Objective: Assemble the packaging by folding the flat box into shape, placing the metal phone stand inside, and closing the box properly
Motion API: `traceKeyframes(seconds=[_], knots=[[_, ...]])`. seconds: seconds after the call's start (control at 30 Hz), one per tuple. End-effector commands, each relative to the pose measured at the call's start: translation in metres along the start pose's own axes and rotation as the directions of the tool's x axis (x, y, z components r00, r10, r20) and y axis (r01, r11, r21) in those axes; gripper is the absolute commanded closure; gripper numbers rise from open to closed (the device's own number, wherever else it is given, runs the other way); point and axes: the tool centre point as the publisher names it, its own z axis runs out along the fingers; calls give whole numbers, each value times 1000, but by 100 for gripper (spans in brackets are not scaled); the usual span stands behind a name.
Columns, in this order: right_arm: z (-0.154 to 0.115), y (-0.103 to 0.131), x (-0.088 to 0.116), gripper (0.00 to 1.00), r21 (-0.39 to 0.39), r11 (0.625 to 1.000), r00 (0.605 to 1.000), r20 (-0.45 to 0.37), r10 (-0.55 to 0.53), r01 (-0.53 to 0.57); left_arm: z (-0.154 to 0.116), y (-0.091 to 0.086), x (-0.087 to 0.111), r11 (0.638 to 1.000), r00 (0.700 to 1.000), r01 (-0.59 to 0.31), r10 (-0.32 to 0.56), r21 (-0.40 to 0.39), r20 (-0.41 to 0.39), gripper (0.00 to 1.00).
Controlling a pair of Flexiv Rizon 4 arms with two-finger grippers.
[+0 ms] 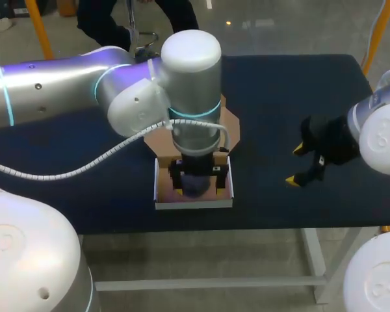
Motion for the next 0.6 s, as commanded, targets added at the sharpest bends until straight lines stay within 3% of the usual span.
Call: traceKeyframes(seconds=[0.03,0.3,0.6], knots=[[-1,-1,-1,0,-4,1000,1000,-5,-1,1,-36,12,-27,991,988,-103,112,86,-110,0],[-1,-1,-1,0,-4,1000,1000,-5,-1,1,-68,9,-49,949,937,-265,295,171,-188,0],[-1,-1,-1,0,-4,1000,1000,-5,-1,1,-88,-5,-72,874,849,-419,474,247,-236,0]])
